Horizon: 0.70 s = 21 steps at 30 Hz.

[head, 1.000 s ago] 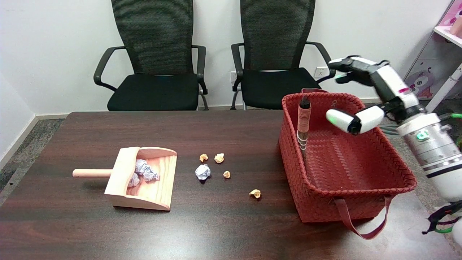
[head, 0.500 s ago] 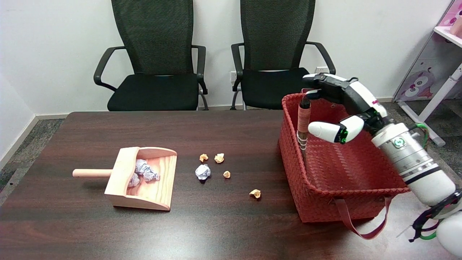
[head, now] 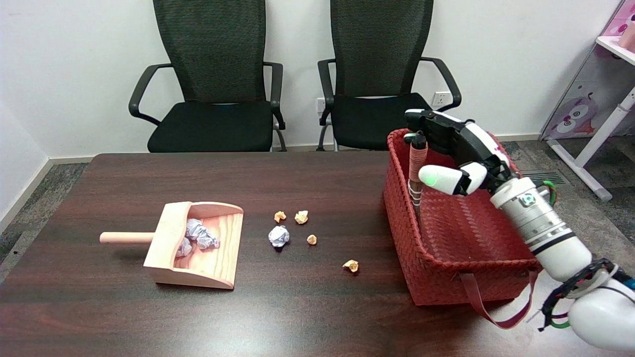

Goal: Pick up the broom by its handle.

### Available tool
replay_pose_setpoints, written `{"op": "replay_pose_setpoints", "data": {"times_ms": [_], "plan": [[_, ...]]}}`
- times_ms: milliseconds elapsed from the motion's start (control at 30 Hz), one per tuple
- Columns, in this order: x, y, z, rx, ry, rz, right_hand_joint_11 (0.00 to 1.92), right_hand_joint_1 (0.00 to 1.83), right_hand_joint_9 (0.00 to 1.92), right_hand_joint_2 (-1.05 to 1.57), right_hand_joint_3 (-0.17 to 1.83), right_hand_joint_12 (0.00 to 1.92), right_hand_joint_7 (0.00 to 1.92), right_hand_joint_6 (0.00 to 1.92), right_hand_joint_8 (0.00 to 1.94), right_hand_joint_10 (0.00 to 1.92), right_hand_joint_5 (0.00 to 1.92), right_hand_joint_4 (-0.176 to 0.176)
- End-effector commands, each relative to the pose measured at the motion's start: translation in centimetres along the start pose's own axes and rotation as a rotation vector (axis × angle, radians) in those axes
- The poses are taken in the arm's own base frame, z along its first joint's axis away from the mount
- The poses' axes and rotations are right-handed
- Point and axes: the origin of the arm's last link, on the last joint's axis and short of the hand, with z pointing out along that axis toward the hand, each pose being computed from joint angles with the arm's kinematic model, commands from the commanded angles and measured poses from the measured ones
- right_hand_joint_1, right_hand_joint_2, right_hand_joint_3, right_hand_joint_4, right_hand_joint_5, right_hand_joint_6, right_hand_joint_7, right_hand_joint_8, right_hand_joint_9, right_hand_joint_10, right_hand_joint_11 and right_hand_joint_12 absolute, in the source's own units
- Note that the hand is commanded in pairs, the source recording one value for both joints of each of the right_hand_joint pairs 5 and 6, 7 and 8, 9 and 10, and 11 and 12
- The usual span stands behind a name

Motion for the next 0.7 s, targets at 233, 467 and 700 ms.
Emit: {"op": "replay_pose_setpoints", "data": {"times_ms": [233, 467, 700], "plan": [[-2.2, 3.6, 1.7, -0.013, 0.010, 0.217, 0.47, 0.90, 0.32, -0.09, 0.96, 0.47, 0.35, 0.35, 0.35, 0.32, 0.35, -0.144], [-3.3, 4.3, 2.1, -0.034, 0.020, 0.247, 0.47, 0.90, 0.32, -0.09, 0.95, 0.47, 0.35, 0.35, 0.35, 0.32, 0.35, -0.135], [-3.8, 4.4, 2.4, -0.030, 0.031, 0.264, 0.48, 0.90, 0.33, -0.06, 0.93, 0.48, 0.37, 0.37, 0.37, 0.33, 0.37, -0.134]]}}
